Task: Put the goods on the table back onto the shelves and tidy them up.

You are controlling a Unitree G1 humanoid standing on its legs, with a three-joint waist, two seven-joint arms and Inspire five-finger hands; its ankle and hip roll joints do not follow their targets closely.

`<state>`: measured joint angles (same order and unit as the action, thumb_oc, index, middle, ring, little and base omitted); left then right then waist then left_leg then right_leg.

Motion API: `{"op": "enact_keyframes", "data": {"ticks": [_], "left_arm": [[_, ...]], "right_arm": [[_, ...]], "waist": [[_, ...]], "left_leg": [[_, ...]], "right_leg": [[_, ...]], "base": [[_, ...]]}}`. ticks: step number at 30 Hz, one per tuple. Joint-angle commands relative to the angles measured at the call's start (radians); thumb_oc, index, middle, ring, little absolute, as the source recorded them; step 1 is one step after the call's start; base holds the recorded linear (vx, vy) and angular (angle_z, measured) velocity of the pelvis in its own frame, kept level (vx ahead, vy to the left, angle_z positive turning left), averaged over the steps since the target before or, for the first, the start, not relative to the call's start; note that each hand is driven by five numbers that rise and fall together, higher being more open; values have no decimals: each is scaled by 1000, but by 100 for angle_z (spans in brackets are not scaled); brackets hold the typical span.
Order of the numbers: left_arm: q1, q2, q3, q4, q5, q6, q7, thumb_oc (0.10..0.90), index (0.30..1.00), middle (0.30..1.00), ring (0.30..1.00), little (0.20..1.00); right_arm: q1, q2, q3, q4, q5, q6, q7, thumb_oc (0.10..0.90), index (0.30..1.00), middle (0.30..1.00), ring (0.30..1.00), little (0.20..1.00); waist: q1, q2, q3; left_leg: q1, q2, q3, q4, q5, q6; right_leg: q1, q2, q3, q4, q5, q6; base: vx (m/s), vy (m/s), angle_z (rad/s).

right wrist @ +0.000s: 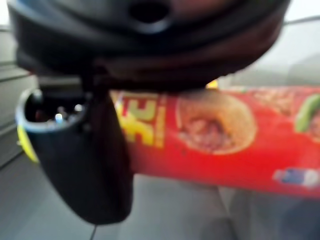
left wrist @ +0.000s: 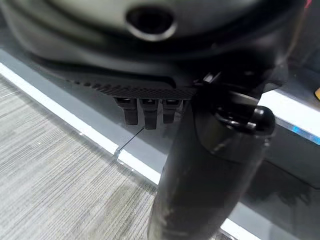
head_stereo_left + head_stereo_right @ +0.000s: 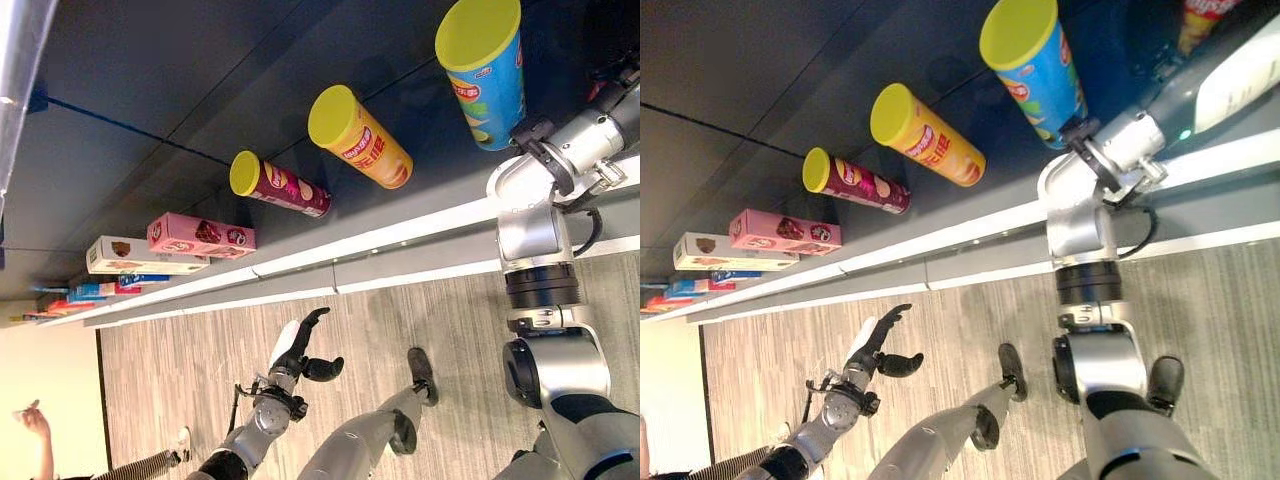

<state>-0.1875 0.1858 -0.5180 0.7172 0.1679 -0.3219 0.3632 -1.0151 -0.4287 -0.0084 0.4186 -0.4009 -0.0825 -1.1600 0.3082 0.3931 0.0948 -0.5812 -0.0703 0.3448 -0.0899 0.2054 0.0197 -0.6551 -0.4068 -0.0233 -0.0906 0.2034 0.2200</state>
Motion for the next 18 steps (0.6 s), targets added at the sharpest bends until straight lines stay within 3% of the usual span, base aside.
{"op": "enact_keyframes", "data": {"ticks": [1,18], "left_arm": [[13,127,12,-24,26,-27,60,800,900,900,900,900],[-1,159,22,-7,83,-13,69,800,900,900,900,900]], "right_arm": [[-38,19,86,-81,-61,-79,13,800,900,900,900,900],[57,34,85,-168,-117,-85,4,800,900,900,900,900]], "waist": [[29,-56,-56],[-13,-120,-46]], "left_leg": [[-4,92,-46,147,-242,-115],[3,115,-42,167,-255,-112]], "right_leg": [[33,-39,-24,3,190,42],[41,-18,-10,5,162,42]], "base": [[9,-1,15],[-9,-7,-1]]}}
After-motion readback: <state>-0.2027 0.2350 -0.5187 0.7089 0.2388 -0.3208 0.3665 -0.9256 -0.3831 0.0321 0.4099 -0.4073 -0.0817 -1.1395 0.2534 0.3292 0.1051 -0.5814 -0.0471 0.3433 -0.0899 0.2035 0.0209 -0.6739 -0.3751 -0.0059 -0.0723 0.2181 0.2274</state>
